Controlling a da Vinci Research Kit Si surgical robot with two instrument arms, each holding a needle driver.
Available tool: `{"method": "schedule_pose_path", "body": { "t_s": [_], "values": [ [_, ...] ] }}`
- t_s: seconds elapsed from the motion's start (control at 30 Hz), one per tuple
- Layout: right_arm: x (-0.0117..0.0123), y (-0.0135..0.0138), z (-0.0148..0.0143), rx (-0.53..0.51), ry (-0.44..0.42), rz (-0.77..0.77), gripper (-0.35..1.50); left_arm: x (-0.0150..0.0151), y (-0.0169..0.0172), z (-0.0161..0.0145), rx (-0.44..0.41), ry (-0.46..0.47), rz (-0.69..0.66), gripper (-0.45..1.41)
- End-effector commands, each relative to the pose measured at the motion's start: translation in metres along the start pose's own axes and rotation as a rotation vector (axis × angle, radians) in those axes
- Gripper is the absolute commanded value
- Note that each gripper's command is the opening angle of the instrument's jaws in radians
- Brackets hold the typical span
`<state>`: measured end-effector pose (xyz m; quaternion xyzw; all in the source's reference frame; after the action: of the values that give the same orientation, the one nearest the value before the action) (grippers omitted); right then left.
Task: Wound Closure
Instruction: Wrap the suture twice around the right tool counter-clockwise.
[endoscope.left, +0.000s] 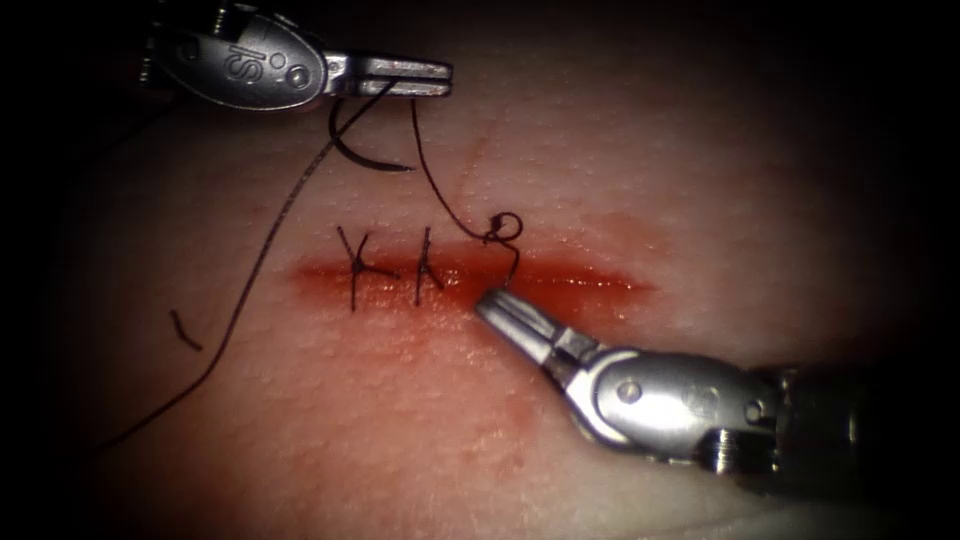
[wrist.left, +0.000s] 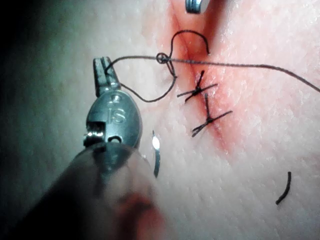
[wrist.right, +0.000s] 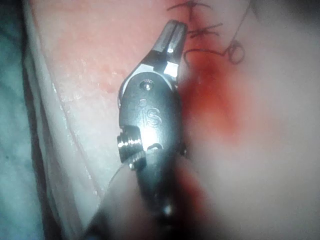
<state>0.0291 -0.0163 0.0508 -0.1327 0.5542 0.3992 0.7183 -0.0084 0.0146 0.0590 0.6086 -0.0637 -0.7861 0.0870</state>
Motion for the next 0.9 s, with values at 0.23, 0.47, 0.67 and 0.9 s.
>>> {"method": "schedule_pose_path", "body": {
  "t_s": [0.23, 0.47, 0.67, 0.9],
  "values": [
    [-0.0032, 0.0021, -0.0015, -0.059, -0.032, -0.024, -0.35, 0.0086, 0.0, -0.0007, 0.033, 0.151, 0.059, -0.45],
    [-0.0031, 0.0033, -0.0002, -0.053, -0.047, 0.019, -0.18, 0.0179, 0.0023, -0.0066, 0.04, 0.285, 0.083, -0.45],
    [0.0009, 0.0059, 0.0032, 0.052, -0.05, -0.163, -0.35, 0.0193, 0.0026, -0.0081, 0.022, 0.354, 0.091, -0.45],
    [0.0004, 0.006, 0.0081, 0.437, -0.004, -0.298, -0.35, 0.0194, 0.0008, -0.0071, 0.013, 0.479, 0.136, -0.45]
  ]
}}
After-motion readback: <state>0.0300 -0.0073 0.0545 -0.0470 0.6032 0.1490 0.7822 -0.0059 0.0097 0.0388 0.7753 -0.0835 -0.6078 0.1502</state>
